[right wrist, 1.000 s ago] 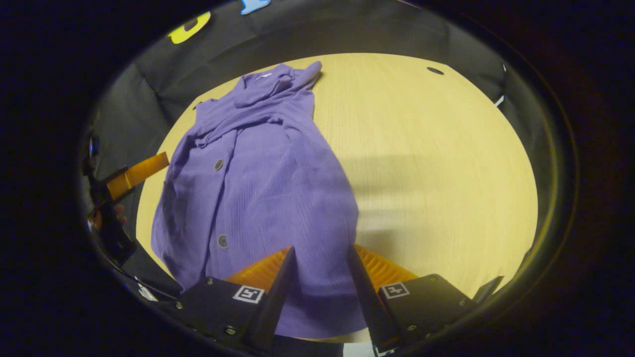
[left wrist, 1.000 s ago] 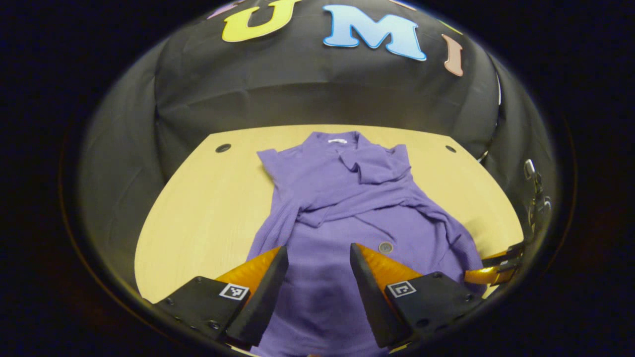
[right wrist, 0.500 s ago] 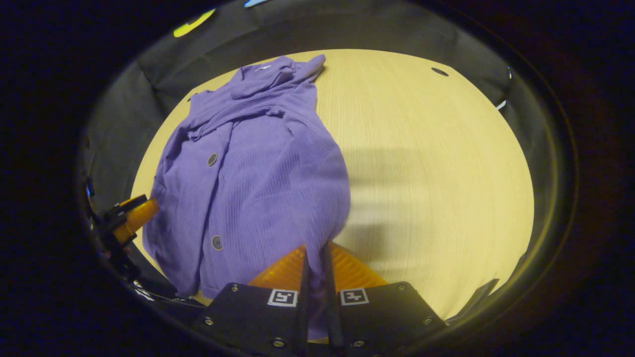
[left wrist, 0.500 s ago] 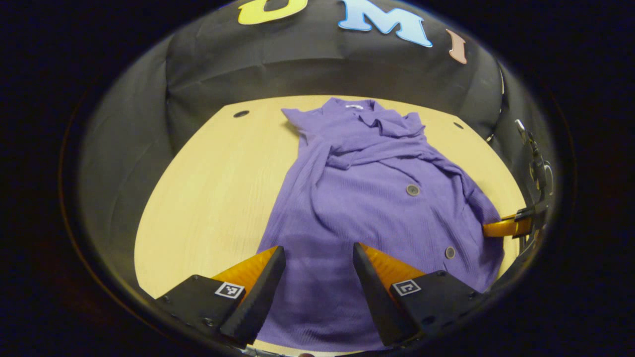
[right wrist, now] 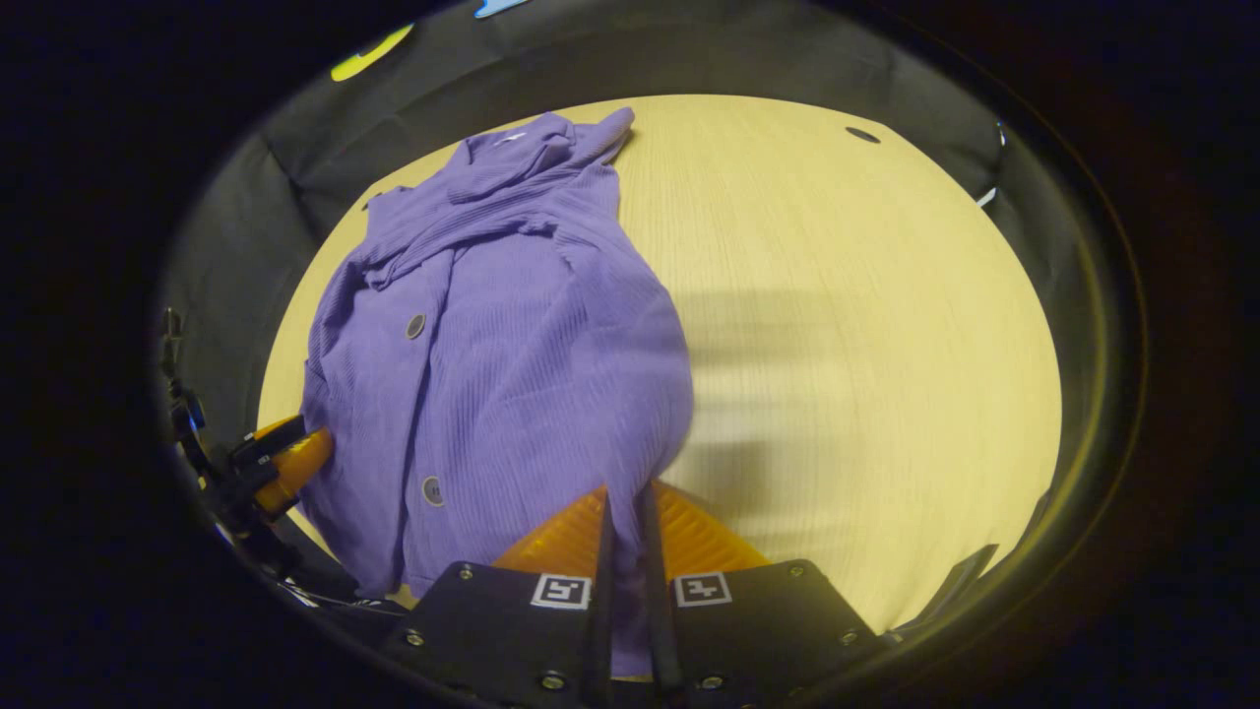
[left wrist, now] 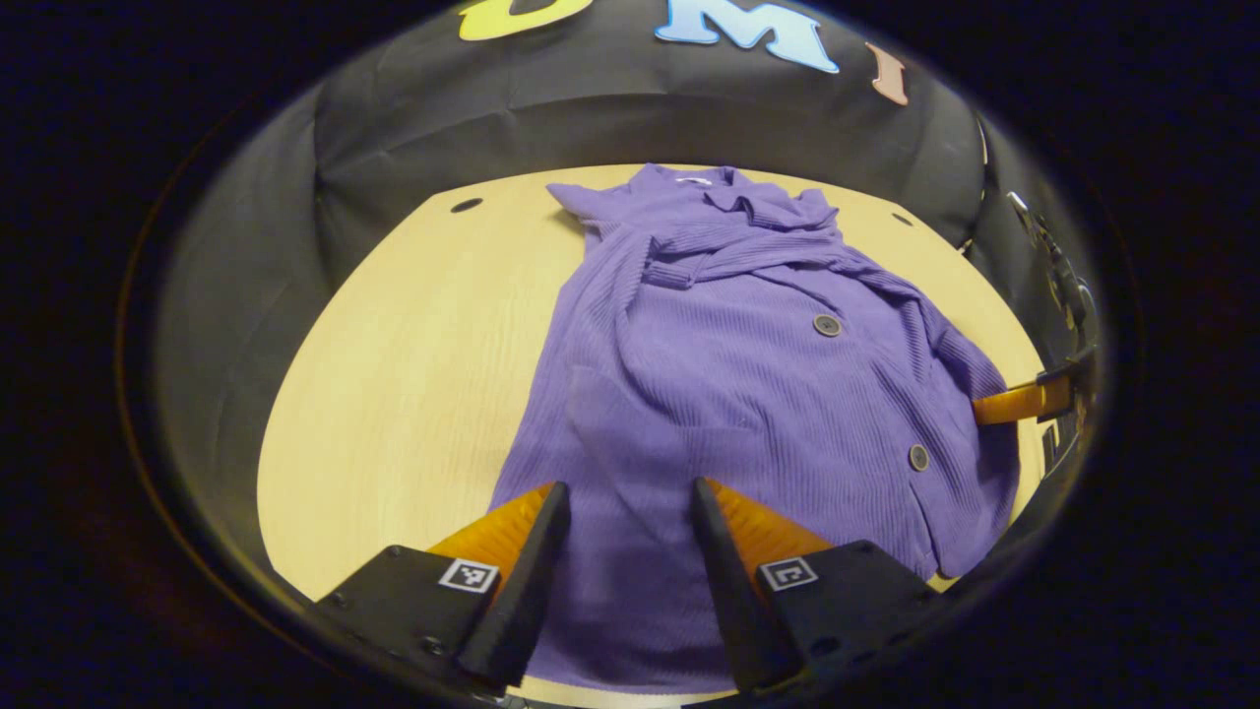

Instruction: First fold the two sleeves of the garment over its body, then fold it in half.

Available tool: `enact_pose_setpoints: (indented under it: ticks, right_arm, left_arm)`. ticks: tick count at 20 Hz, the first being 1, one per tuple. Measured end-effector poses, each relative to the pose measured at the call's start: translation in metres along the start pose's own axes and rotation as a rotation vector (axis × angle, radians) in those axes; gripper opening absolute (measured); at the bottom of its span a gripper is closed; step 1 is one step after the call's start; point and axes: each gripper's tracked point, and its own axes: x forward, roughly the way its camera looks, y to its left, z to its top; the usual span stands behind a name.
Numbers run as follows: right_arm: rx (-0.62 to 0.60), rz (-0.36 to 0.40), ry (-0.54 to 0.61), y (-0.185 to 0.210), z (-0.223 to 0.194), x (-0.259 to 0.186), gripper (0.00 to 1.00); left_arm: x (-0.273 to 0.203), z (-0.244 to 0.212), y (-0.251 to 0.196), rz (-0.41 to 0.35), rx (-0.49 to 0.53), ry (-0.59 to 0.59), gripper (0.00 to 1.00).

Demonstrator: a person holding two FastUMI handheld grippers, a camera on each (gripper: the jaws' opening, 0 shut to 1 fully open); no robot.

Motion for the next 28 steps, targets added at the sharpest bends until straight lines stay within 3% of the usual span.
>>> enact_pose_setpoints:
  ticks: [2, 3, 4, 5, 6, 7, 12, 18, 28]
  right_arm:
    - [0.007, 0.000, 0.006, 0.000, 0.000, -0.001, 0.17]
    - [0.010, -0.001, 0.007, 0.000, 0.000, -0.001, 0.17]
    - [0.013, 0.002, 0.007, 0.001, 0.000, 0.000, 0.17]
    - [0.017, 0.009, 0.008, 0.003, 0.001, 0.000, 0.17]
    - [0.051, 0.015, -0.008, 0.004, 0.006, -0.003, 0.10]
    - [0.063, 0.025, 0.002, 0.007, 0.005, -0.003, 0.04]
    - [0.112, 0.069, -0.037, 0.016, 0.024, -0.006, 0.03]
    - [0.141, 0.166, -0.166, 0.046, 0.102, -0.020, 0.03]
    - [0.124, 0.216, -0.299, 0.061, 0.230, -0.014, 0.01]
  left_arm:
    - [0.002, 0.004, -0.001, -0.009, 0.004, -0.007, 0.57]
    - [0.002, 0.004, -0.001, -0.008, -0.003, -0.002, 0.36]
    - [0.003, 0.007, 0.001, 0.006, -0.012, -0.014, 0.36]
    - [0.004, 0.008, 0.001, 0.014, -0.031, -0.010, 0.24]
    - [0.004, 0.006, 0.001, 0.025, -0.035, -0.002, 0.12]
    - [0.004, 0.010, 0.001, 0.028, -0.027, -0.011, 0.10]
    - [0.004, 0.019, 0.002, 0.017, -0.043, -0.011, 0.07]
    - [0.007, 0.095, 0.009, -0.004, -0.039, -0.115, 0.07]
    - [0.050, 0.210, 0.000, -0.062, 0.012, -0.210, 0.07]
